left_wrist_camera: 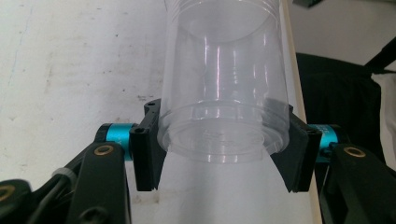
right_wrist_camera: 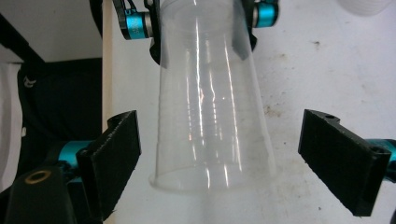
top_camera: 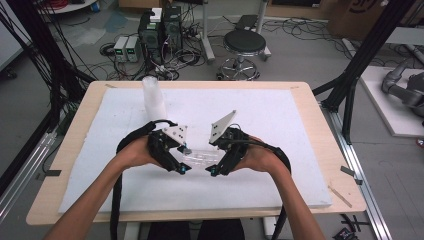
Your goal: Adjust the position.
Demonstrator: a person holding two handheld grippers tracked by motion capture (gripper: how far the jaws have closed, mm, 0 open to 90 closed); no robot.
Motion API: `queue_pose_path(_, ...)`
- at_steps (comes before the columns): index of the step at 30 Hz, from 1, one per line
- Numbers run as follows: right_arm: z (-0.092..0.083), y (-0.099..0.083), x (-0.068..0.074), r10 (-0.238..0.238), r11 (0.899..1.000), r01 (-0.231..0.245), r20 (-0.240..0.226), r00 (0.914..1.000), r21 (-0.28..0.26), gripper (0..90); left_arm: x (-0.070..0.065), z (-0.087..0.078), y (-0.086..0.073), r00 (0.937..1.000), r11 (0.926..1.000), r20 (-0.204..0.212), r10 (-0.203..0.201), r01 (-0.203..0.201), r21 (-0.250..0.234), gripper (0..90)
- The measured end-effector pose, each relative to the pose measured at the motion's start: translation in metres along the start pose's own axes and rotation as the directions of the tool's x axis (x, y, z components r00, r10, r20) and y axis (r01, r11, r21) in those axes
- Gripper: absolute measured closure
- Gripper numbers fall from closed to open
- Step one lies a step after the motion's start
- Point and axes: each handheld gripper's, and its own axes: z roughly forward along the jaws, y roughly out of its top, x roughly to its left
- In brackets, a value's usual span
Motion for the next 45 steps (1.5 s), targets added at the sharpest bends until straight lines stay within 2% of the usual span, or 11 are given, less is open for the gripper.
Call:
queue_pose_path(5, -0.012, -0.011, 0.000, 0.016, 0.994, -0.013, 0.025, 0.9996, -0.105, 12.7, -0.001, -0.006, -0.018, 0.9994, 0.9924, -0.015, -0.031, 0.029, -0.120, 42.1)
queue_pose_path(10, -0.020, -0.021, 0.000, 0.052, 0.974, -0.046, 0.018, 0.9985, -0.221, 12.8, -0.001, -0.009, -0.035, 0.9977, 0.9689, -0.020, -0.064, 0.058, -0.241, 42.1)
queue_pose_path(14, -0.022, -0.029, 0.000, 0.069, 0.961, -0.062, 0.016, 0.9975, -0.269, 12.8, -0.002, -0.010, -0.042, 0.9959, 0.9403, -0.030, -0.085, 0.071, -0.333, 42.0)
queue_pose_path(22, -0.019, -0.044, 0.000, 0.107, 0.928, -0.103, -0.008, 0.9942, -0.359, 12.9, -0.004, -0.006, -0.053, 0.9930, 0.8623, -0.019, -0.117, 0.092, -0.498, 42.1)
queue_pose_path(26, -0.016, -0.049, 0.001, 0.128, 0.909, -0.125, -0.019, 0.9916, -0.399, 13.0, -0.005, -0.004, -0.056, 0.9928, 0.8393, -0.027, -0.117, 0.084, -0.537, 42.1)
queue_pose_path(27, -0.014, -0.050, 0.001, 0.128, 0.903, -0.125, -0.022, 0.9916, -0.411, 12.9, -0.005, -0.004, -0.057, 0.9927, 0.8281, -0.021, -0.119, 0.087, -0.554, 42.1)
queue_pose_path(31, -0.009, -0.053, 0.002, 0.139, 0.889, -0.139, -0.032, 0.9898, -0.436, 12.9, -0.006, -0.001, -0.060, 0.9929, 0.7993, -0.024, -0.117, 0.080, -0.596, 42.1)
queue_pose_path(35, -0.005, -0.055, 0.003, 0.148, 0.881, -0.152, -0.044, 0.9880, -0.449, 13.0, -0.008, 0.002, -0.062, 0.9938, 0.7827, -0.039, -0.105, 0.058, -0.620, 42.1)
queue_pose_path(37, -0.004, -0.056, 0.003, 0.151, 0.877, -0.156, -0.048, 0.9874, -0.454, 13.0, -0.008, 0.003, -0.061, 0.9938, 0.7825, -0.033, -0.106, 0.063, -0.619, 42.0)
queue_pose_path(40, -0.003, -0.055, 0.003, 0.147, 0.873, -0.154, -0.051, 0.9879, -0.463, 13.0, -0.008, 0.004, -0.060, 0.9942, 0.7697, -0.028, -0.104, 0.062, -0.635, 42.0)
queue_pose_path(45, -0.001, -0.054, 0.003, 0.151, 0.855, -0.166, -0.071, 0.9860, -0.491, 13.0, -0.009, 0.006, -0.059, 0.9952, 0.7690, -0.026, -0.095, 0.057, -0.637, 42.0)
